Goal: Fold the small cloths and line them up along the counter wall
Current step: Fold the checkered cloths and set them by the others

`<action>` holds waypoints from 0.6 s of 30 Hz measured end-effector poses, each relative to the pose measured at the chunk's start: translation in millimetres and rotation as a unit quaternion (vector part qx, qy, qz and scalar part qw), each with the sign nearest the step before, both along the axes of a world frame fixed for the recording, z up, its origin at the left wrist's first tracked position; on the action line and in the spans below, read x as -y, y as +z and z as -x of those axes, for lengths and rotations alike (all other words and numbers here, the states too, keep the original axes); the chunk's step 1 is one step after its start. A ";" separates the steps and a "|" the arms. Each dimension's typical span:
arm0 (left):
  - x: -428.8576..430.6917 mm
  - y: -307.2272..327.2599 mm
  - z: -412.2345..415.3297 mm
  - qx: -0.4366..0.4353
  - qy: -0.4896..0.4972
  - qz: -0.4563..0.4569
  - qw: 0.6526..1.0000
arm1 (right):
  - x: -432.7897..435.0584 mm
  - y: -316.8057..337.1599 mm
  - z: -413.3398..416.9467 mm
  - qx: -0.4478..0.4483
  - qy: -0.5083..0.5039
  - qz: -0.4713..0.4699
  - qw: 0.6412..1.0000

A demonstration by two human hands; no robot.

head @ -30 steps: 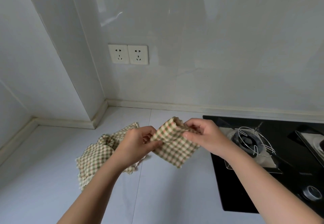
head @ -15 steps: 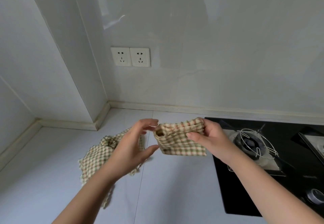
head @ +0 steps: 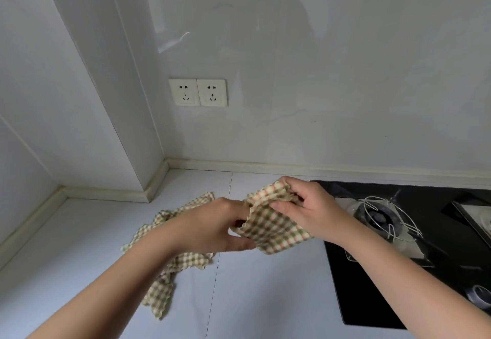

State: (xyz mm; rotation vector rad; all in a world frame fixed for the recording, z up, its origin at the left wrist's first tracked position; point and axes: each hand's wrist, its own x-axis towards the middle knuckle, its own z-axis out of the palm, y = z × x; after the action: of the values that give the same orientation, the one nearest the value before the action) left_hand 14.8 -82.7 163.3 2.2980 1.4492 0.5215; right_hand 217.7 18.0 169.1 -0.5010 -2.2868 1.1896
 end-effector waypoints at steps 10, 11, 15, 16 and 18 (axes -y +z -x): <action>-16.6 -3.9 12.4 0.034 -0.005 0.240 0.970 | -23.1 -11.2 -1.5 0.156 -0.060 -0.129 0.977; -16.2 -4.7 13.1 0.050 -0.009 0.249 0.967 | -24.8 -14.9 -1.7 0.166 -0.056 -0.107 0.979; -15.4 -10.4 19.6 0.141 0.002 0.263 0.955 | -28.8 -25.3 0.7 0.142 -0.058 0.014 0.988; -15.7 -12.7 20.5 0.159 0.009 0.254 0.954 | -29.9 -29.2 1.3 0.134 -0.071 0.045 0.988; -17.2 -19.0 21.4 0.184 0.042 0.220 0.957 | -28.9 -36.3 3.5 0.110 -0.107 0.114 0.982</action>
State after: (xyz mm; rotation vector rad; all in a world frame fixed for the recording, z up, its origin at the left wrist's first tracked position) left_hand -6.6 -65.5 144.4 1.6963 1.3216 0.5494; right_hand 214.3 46.9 132.8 -0.9826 -2.2130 1.3496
